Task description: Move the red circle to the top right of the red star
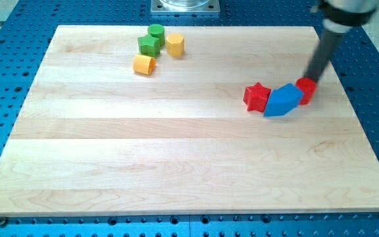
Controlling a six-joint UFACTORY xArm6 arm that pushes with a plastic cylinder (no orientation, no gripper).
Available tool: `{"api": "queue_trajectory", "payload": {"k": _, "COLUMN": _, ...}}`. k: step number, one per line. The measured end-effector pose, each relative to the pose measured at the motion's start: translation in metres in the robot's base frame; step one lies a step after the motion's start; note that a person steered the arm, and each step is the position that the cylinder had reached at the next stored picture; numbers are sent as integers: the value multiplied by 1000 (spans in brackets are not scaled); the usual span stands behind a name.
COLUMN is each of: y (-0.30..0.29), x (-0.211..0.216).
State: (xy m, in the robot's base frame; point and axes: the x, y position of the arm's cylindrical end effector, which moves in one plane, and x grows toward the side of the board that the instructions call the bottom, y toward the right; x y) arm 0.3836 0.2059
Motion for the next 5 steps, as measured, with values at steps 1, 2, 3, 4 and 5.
{"api": "queue_trajectory", "payload": {"k": 1, "y": 50, "x": 2}}
{"api": "queue_trajectory", "payload": {"k": 2, "y": 77, "x": 32}}
{"api": "queue_trajectory", "payload": {"k": 3, "y": 4, "x": 66}}
{"api": "queue_trajectory", "payload": {"k": 4, "y": -45, "x": 0}}
{"api": "queue_trajectory", "payload": {"k": 5, "y": -53, "x": -42}}
